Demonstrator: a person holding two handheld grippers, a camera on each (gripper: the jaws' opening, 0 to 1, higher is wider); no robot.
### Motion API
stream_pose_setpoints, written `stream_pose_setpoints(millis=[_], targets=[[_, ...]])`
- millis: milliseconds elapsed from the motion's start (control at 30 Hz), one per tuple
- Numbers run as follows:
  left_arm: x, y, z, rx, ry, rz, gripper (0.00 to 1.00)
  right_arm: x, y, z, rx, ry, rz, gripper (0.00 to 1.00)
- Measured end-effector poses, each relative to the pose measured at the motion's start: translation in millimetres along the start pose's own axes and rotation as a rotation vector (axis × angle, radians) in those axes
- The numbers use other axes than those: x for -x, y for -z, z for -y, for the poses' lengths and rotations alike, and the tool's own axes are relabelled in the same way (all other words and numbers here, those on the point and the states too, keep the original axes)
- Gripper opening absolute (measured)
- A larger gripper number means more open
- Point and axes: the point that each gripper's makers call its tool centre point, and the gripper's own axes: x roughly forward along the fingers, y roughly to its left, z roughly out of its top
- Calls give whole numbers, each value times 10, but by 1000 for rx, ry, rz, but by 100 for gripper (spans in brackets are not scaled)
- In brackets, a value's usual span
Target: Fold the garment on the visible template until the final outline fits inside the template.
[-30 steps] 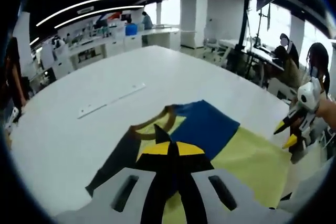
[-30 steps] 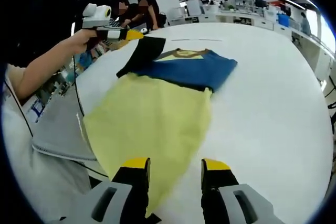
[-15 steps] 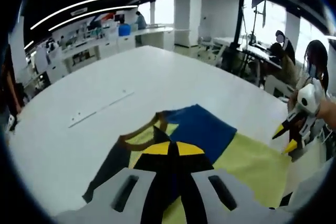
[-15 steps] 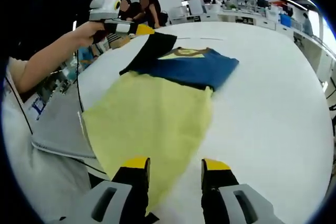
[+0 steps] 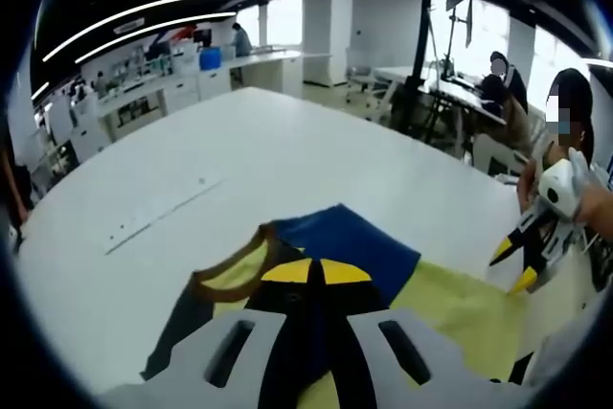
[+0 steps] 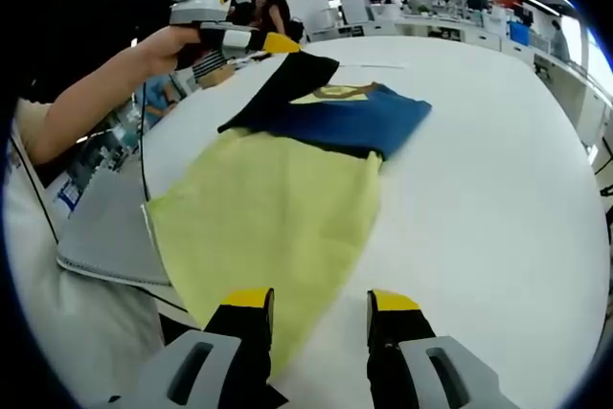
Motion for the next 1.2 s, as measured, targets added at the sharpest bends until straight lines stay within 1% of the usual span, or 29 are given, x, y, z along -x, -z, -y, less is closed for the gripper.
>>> stream_pose_setpoints(millis=[200,600,933,1200], targets=[[-114,-45,119,-13,24,-5,0,3,20,13,-6,-1,2,35],[-297,-76,332,-33,60,-23,0,32,89,37,-17,-1,2,35],[-455,-151,518,-52,82,-24,0,75,134,74,-24,3,3,35],[-614,-145,651,-62,98,-40,0,92,162,104,-31,5,2,35]])
